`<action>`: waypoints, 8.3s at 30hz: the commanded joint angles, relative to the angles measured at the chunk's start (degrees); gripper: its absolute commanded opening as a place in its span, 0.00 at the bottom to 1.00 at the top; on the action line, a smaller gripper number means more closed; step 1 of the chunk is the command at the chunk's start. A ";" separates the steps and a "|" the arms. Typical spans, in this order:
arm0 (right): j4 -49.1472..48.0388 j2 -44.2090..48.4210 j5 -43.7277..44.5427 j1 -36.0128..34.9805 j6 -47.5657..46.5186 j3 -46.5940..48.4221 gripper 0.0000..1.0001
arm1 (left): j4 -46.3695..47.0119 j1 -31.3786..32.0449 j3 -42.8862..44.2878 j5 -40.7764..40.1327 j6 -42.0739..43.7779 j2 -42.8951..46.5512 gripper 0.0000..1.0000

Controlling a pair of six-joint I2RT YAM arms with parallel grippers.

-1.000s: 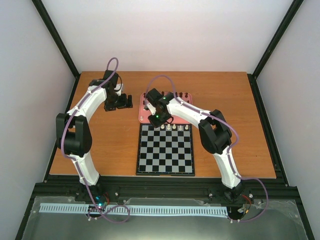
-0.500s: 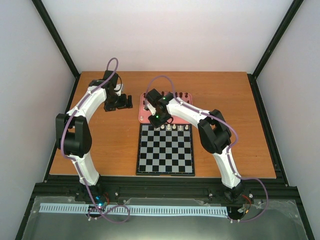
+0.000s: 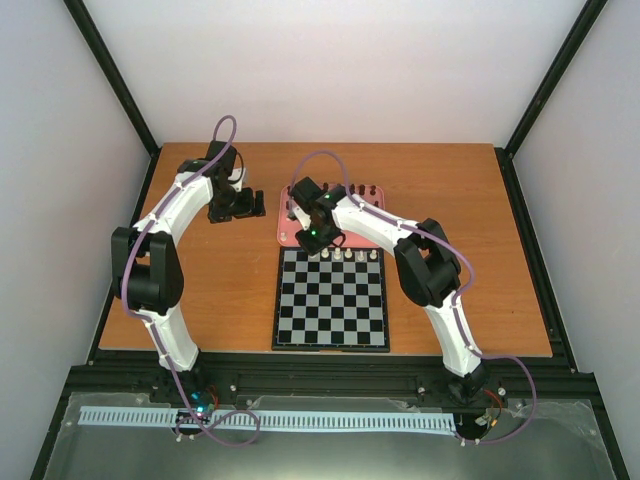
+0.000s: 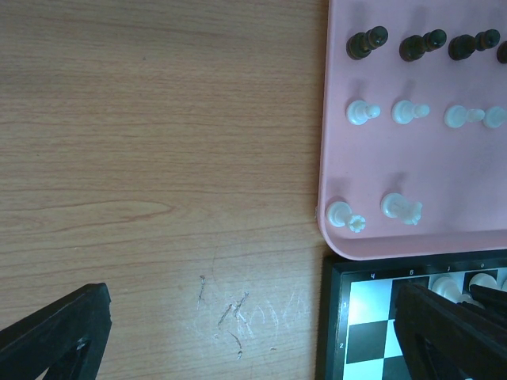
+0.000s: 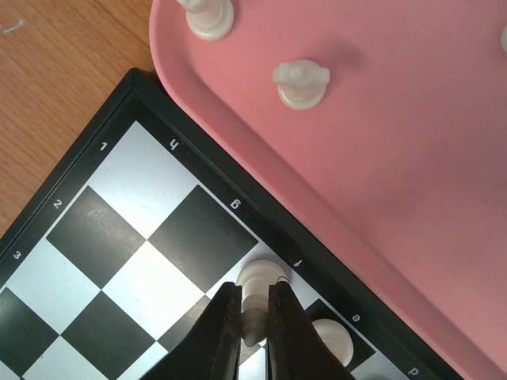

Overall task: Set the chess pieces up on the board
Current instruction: Place the chess piece on the chessboard, then adjust the chess piece on the chessboard, then pick up the chess piece from the storage box, then place the chess piece on the chessboard.

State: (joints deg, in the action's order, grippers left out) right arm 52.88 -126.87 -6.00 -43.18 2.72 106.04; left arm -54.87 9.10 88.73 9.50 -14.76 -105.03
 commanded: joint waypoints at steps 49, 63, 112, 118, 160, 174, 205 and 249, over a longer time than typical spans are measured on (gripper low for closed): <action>-1.29 4.59 0.95 -0.44 -1.46 -2.54 0.33 | 0.89 -0.05 -0.03 0.43 -0.57 1.75 1.00; -0.45 6.90 3.41 -0.42 -0.71 0.05 0.36 | 0.92 -0.03 0.30 0.87 -0.79 1.43 1.00; 5.07 -0.75 -4.22 5.74 1.90 1.26 0.03 | 0.87 -0.05 0.16 0.34 -0.57 0.53 1.00; 4.75 -0.11 -0.17 5.74 2.58 1.82 0.05 | 0.80 -0.05 0.39 0.48 -0.57 0.36 1.00; 7.33 -15.77 -7.53 3.55 2.55 26.41 0.42 | 1.36 -8.40 -5.08 1.22 -6.86 4.28 1.00; 7.18 -19.26 -6.29 3.54 2.82 28.82 0.46 | 2.04 -8.42 -5.81 2.04 -7.04 5.01 1.00; 6.20 -21.42 -6.92 4.15 3.44 31.17 0.14 | 2.44 -8.40 -5.68 3.76 -7.15 3.70 1.00; -7.13 -0.21 -3.61 -1.78 -0.91 -0.27 0.10 | 3.20 -8.40 -6.60 3.71 -7.13 5.48 1.00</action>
State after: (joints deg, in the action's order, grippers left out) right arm 47.18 -128.60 -9.87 -44.66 3.03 105.25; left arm -52.31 0.60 81.32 12.91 -21.17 -100.92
